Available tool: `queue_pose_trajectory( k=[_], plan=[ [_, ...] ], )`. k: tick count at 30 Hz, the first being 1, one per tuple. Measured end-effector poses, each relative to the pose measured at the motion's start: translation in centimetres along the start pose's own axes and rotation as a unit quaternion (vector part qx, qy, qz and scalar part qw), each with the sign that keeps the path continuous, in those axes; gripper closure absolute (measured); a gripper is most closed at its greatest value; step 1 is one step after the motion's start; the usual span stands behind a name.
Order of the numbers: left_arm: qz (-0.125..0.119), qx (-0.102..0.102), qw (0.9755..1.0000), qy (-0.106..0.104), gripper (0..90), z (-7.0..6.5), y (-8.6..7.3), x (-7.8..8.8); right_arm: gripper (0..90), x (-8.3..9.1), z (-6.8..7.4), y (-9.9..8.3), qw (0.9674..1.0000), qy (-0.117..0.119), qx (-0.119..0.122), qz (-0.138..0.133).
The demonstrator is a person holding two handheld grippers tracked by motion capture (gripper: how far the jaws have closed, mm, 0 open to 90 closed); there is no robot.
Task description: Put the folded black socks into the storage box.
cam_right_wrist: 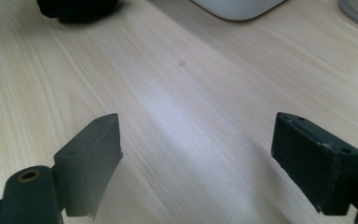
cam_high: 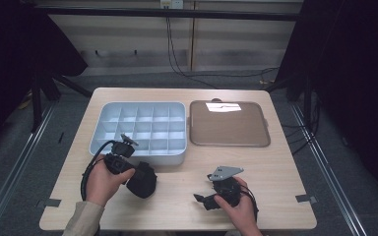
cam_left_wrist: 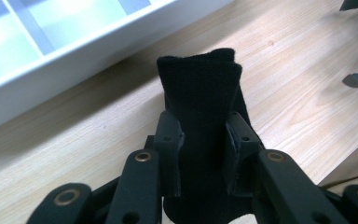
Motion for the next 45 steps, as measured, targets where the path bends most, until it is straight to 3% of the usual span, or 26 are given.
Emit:
queue_pose_trajectory(
  k=[11, 22, 45],
  plan=[
    [-0.001, 0.003, 1.0, -0.001, 70.7, 0.5, 0.2, 1.0, 15.6, 0.3, -0.6, -0.4, 0.9998, -0.017, -0.003, 0.01],
    [-0.009, 0.006, 0.9999, 0.012, 70.5, 1.2, 0.2, 2.8, 14.7, -0.1, -0.7, -1.1, 0.9992, -0.033, 0.014, 0.02],
    [-0.025, 0.011, 0.9993, 0.026, 70.5, 2.1, 1.3, 6.7, 13.5, -0.1, -0.6, -1.3, 0.9992, -0.036, 0.011, 0.013]
  ],
)
Point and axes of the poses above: each handheld gripper's, and its own axes: x roughly backward along the jaws, y roughly out of its top, z roughly to its left, the point moved 1 cm from there along -x, roughly forward along the jaws, and after that the axes turned 9 degrees about -x, right-handed, at the moved point
